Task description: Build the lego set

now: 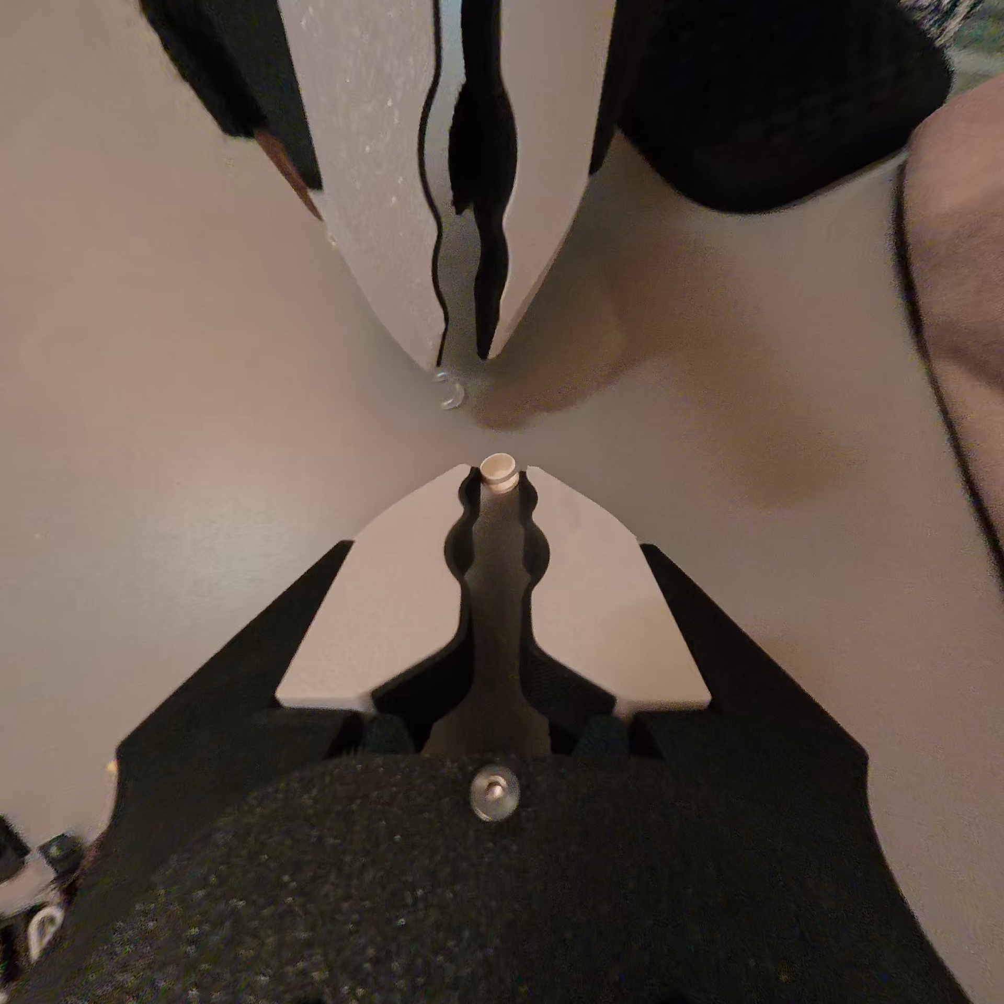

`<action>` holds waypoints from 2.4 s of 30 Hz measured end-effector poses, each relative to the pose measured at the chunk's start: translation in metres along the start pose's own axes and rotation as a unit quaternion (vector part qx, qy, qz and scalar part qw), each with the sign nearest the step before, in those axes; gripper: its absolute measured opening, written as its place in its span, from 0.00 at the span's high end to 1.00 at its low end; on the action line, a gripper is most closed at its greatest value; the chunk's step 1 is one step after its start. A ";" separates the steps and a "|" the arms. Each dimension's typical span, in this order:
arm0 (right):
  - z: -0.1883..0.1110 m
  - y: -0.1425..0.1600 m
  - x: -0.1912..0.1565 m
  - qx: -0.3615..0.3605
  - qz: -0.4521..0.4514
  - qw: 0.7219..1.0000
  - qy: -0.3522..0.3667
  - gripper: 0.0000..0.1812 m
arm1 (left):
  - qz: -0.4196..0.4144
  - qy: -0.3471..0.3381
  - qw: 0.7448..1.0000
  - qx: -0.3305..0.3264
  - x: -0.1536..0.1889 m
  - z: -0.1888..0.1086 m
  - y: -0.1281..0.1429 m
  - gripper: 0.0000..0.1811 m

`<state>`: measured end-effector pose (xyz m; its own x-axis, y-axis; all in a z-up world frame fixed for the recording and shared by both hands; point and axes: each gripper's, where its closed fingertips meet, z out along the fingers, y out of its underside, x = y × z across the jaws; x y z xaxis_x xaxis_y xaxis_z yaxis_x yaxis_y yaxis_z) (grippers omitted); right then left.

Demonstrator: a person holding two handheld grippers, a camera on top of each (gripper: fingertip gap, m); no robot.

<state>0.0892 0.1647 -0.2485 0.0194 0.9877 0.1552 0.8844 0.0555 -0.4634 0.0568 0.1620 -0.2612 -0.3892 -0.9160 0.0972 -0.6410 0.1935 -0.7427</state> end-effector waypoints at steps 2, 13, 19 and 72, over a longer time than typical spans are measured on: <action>-0.009 -0.019 -0.004 0.054 -0.017 0.998 0.022 0.92 | -0.014 0.033 0.999 0.025 0.007 -0.003 -0.007 0.93; -0.013 -0.071 -0.038 0.086 -0.166 0.979 0.078 0.91 | -0.034 0.236 0.966 0.096 0.060 -0.029 -0.028 0.93; -0.023 -0.083 -0.039 0.100 -0.181 0.970 0.125 0.92 | -0.053 0.252 0.956 0.139 0.060 -0.042 -0.039 0.93; -0.055 -0.104 -0.019 0.157 -0.148 0.953 0.215 0.92 | -0.101 0.293 0.922 0.232 0.059 -0.075 -0.071 0.93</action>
<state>0.0223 0.1322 -0.1555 0.0392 0.7749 0.6308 0.6991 0.4298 -0.5714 0.0298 0.1203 -0.1531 -0.6702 -0.5438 0.5051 -0.4412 -0.2554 -0.8603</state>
